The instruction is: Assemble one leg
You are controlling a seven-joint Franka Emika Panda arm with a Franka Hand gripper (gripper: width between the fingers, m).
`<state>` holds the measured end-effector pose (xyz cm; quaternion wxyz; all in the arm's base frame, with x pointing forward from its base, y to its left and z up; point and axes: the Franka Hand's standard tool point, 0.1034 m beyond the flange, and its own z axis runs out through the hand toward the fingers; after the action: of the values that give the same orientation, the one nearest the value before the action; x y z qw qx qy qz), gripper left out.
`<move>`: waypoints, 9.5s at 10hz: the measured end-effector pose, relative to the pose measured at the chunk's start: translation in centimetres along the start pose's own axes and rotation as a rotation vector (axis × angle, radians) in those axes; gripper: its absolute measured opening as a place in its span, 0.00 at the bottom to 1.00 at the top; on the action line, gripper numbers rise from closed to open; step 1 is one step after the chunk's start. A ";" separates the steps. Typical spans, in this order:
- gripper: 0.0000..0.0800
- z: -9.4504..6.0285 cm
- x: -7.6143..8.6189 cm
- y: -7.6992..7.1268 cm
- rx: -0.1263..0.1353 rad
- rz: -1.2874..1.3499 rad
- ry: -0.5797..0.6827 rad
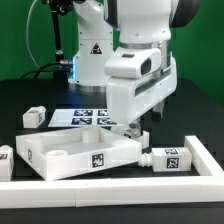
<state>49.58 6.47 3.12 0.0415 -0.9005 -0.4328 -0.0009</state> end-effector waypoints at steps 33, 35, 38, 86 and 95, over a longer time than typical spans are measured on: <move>0.36 2.6 1.1 -7.9 0.048 0.773 -0.008; 0.75 1.7 1.1 -7.3 0.051 0.723 -0.023; 0.81 -1.2 2.5 -3.9 0.024 0.521 0.014; 0.33 0.5 5.0 2.3 -0.087 -0.232 0.061; 0.33 -3.4 -1.4 0.5 -0.087 0.003 0.007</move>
Offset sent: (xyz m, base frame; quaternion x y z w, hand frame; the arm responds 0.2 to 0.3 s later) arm -0.0060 0.0031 -0.0153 -0.0021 0.0087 0.0059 0.9999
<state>49.18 4.80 6.45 0.0041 -0.9020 -0.4311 -0.0229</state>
